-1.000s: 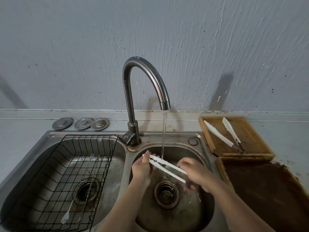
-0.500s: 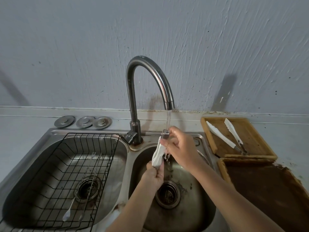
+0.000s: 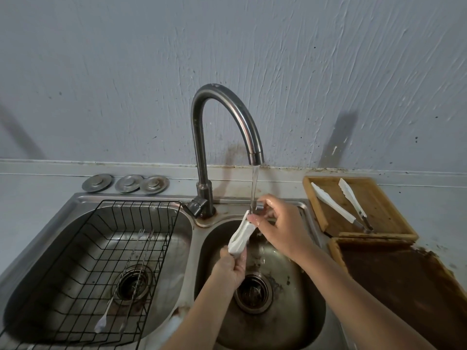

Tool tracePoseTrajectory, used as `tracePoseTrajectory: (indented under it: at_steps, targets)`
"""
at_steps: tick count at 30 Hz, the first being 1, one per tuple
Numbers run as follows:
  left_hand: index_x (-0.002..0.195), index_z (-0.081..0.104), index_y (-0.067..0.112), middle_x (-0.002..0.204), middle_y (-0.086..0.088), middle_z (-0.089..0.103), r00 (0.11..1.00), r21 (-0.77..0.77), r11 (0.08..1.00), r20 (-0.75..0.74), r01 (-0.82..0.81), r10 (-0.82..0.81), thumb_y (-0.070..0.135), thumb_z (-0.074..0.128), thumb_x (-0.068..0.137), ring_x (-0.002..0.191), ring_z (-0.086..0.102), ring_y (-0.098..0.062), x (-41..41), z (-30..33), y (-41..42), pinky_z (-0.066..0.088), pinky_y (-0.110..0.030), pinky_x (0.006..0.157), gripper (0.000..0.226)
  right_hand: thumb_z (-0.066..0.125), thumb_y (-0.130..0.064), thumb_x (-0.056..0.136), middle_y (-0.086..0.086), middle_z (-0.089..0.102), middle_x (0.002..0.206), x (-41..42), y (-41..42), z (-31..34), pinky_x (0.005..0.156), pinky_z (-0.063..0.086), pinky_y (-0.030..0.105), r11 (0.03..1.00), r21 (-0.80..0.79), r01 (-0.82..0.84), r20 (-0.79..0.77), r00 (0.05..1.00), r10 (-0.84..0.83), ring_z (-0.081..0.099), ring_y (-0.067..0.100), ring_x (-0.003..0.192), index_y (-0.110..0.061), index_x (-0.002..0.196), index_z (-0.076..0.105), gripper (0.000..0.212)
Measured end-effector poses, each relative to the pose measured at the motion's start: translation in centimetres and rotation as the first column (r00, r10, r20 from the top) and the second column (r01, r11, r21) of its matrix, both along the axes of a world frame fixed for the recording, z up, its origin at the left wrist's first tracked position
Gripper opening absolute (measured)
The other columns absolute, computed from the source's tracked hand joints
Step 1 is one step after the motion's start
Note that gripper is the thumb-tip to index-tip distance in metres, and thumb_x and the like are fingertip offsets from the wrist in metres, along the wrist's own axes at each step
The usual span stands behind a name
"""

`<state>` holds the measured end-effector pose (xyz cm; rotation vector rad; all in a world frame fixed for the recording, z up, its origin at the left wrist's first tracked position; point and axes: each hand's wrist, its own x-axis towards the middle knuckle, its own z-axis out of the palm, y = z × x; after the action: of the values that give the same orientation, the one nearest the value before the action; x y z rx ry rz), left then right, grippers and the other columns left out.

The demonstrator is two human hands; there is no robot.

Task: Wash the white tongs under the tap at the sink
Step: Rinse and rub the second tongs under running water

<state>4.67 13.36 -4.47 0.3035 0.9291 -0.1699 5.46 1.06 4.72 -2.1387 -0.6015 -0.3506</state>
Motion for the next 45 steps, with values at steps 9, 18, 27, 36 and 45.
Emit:
tracePoseTrajectory:
  at_steps: [9, 18, 27, 36, 45]
  targets:
    - [0.092, 0.058, 0.003, 0.079, -0.009, 0.061, 0.991, 0.58, 0.812, 0.133, -0.067, -0.014, 0.015, 0.052, 0.094, 0.069, 0.06, -0.02, 1.4, 2.3, 5.6, 0.056, -0.024, 0.048, 0.013, 0.064, -0.032, 0.084, -0.005, 0.059, 0.103, -1.7, -1.5, -2.4, 0.082, 0.048, 0.026, 0.901, -0.423, 0.091, -0.041, 0.992, -0.119, 0.056, 0.009, 0.09, -0.02, 0.114, 0.05, 0.035]
    - [0.098, 0.056, 0.004, 0.078, -0.011, 0.063, 0.962, 0.781, 0.618, 0.09, 0.092, -0.257, 0.03, 0.034, 0.1, 0.068, 0.064, -0.026, 1.3, 1.9, 5.1, 0.058, -0.035, 0.059, 0.034, 0.029, -0.049, 0.095, 0.004, 0.062, 0.096, -2.0, 3.4, -6.3, 0.061, 0.046, 0.033, 0.713, -0.688, 0.134, -0.142, 0.939, -0.314, 0.06, 0.02, 0.079, -0.016, 0.112, 0.047, 0.042]
    - [0.124, 0.04, -0.003, 0.129, -0.021, 0.044, 0.935, 0.991, -0.119, -0.102, 0.065, -0.339, 0.015, 0.048, 0.094, 0.122, 0.044, -0.034, 4.1, 2.1, 8.7, 0.035, -0.039, 0.102, 0.037, 0.024, -0.047, 0.097, -0.005, 0.051, 0.057, -2.8, 1.8, -7.3, 0.052, 0.038, 0.022, 0.992, -0.082, 0.09, -0.582, 0.804, -0.122, 0.047, 0.007, 0.05, -0.017, 0.073, 0.057, 0.051]
    - [0.116, 0.036, 0.0, 0.122, -0.018, 0.048, 0.899, 0.888, -0.396, -0.353, 0.234, -0.261, 0.007, 0.04, 0.091, 0.107, 0.053, -0.036, 5.1, 2.8, 8.1, 0.046, -0.048, 0.085, 0.027, 0.026, -0.039, 0.097, -0.003, 0.041, 0.052, -2.9, -0.9, -5.2, 0.045, 0.031, 0.019, 0.995, 0.1, 0.03, -0.586, 0.809, 0.034, 0.034, 0.006, 0.042, -0.014, 0.069, 0.051, 0.045]
    - [0.128, 0.027, 0.0, 0.133, -0.014, 0.039, 0.808, 0.739, -0.593, -0.539, 0.32, -0.236, 0.006, 0.047, 0.087, 0.123, 0.042, -0.027, 6.1, 3.6, 7.9, 0.043, -0.042, 0.095, 0.046, 0.024, -0.043, 0.094, -0.005, 0.047, 0.054, -1.7, -3.3, -2.8, 0.043, 0.038, 0.019, 0.981, -0.01, 0.192, -0.359, 0.915, -0.182, 0.043, 0.007, 0.044, -0.017, 0.075, 0.052, 0.042]
